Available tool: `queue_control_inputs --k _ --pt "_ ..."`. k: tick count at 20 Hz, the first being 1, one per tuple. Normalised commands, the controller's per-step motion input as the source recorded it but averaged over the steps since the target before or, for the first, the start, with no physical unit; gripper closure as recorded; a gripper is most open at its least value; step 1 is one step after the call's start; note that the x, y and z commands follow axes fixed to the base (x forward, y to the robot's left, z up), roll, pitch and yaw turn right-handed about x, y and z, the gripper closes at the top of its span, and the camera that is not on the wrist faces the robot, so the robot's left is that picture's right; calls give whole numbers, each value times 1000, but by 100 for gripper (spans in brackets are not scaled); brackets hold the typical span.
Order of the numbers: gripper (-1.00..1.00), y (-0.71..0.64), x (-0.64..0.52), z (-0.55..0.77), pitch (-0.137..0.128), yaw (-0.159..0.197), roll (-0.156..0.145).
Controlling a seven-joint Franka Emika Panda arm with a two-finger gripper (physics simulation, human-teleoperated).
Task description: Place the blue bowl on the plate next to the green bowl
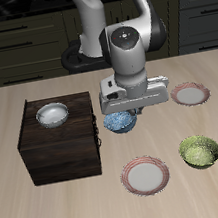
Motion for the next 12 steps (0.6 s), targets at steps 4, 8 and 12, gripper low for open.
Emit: queue_control_inputs --k 4,8,12 --pt "100 -12 -10 516 -89 13 9" --pt "100 -27 -16 495 -76 -3 -5" --pt "100 42 -64 488 -64 -3 4"
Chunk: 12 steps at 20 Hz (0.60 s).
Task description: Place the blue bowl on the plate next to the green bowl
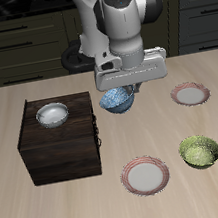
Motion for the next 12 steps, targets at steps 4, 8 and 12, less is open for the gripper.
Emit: queue_control_inputs --k 4,8,12 --pt "100 21 -60 317 -43 5 2" --pt "100 30 -35 140 -27 20 12" --pt "100 73 215 42 4 15 -13"
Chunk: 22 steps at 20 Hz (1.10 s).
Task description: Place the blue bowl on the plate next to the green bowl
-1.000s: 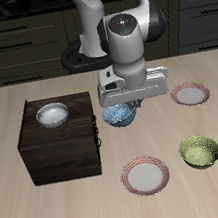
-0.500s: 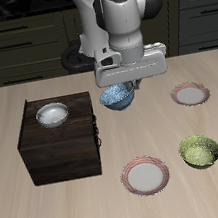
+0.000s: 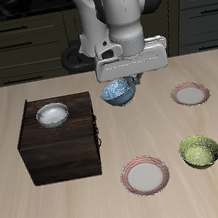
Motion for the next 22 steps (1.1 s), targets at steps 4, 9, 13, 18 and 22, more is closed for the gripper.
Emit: queue_control_inputs --k 4,9,13,18,22 --pt "100 21 302 -12 24 3 -11" --pt "100 63 275 72 -10 5 -4" --pt "100 116 332 45 35 -2 18" --pt "100 -33 488 81 13 -5 -45" --pt "100 -33 592 91 17 -13 -20"
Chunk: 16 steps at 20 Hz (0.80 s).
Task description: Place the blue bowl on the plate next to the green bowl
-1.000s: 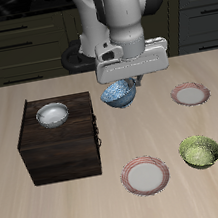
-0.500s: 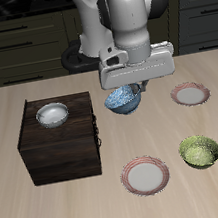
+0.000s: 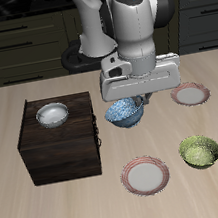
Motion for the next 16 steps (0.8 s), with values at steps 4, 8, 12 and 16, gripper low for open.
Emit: queue_control_inputs --k 4,8,12,16 --pt "100 -42 568 109 -18 13 -38" --pt "100 -5 390 -1 20 2 -30" --pt "100 -40 381 19 19 5 -32" --pt "100 20 243 -47 -8 38 -25"
